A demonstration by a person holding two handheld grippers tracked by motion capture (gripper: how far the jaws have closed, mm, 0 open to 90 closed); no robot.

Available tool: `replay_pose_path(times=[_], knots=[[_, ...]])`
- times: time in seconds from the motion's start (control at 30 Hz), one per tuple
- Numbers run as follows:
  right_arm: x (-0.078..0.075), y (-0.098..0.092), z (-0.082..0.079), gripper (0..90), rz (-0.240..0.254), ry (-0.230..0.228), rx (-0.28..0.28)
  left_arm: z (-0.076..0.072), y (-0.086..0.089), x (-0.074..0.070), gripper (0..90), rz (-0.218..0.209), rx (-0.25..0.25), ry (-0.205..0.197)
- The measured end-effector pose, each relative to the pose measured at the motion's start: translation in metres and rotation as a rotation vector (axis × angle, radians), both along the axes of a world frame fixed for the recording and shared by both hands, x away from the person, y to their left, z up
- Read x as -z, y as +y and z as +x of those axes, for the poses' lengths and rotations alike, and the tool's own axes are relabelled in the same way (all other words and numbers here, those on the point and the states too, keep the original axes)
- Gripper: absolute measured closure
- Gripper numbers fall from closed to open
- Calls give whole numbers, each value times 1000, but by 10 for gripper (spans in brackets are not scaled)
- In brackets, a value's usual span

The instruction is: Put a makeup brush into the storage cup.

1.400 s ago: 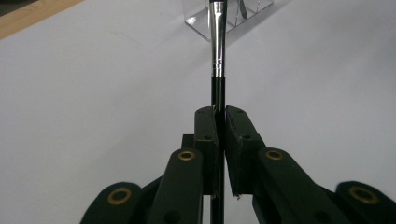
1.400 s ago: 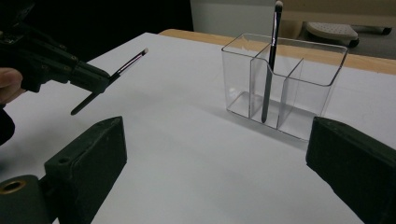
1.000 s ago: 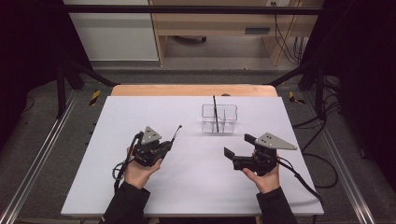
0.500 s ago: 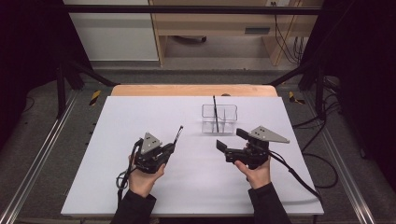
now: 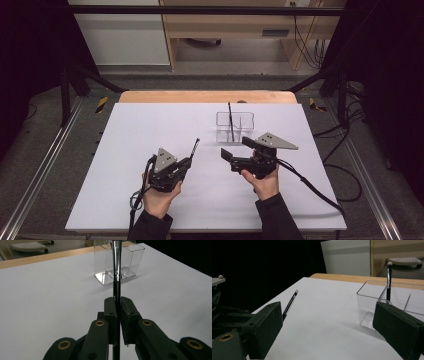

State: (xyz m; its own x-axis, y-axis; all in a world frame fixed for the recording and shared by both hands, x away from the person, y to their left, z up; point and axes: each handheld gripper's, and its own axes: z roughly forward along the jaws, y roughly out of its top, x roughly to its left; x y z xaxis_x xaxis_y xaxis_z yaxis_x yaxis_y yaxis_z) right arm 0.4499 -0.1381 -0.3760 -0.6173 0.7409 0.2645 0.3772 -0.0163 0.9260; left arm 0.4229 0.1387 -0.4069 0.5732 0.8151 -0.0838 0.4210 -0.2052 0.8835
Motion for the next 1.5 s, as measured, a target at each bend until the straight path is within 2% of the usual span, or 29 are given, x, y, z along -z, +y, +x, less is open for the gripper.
replay_pose_path(times=[0.1,0.33,0.63,0.8,1.07,1.5], knots=[[1,4,1,99,5,7,-4,-3,-3,1,833,2,0,-5],[3,8,2,108,22,20,-4,-8,-6,2,833,-41,-8,-5],[5,16,1,119,35,28,-19,-15,-10,3,833,-71,-16,-15],[7,20,2,134,48,43,-26,-13,-17,4,833,-48,-21,-19],[8,25,2,178,74,56,-36,-14,-25,2,833,-48,-20,-25],[15,31,3,253,85,94,-42,-18,-40,3,833,-42,-2,-32]])
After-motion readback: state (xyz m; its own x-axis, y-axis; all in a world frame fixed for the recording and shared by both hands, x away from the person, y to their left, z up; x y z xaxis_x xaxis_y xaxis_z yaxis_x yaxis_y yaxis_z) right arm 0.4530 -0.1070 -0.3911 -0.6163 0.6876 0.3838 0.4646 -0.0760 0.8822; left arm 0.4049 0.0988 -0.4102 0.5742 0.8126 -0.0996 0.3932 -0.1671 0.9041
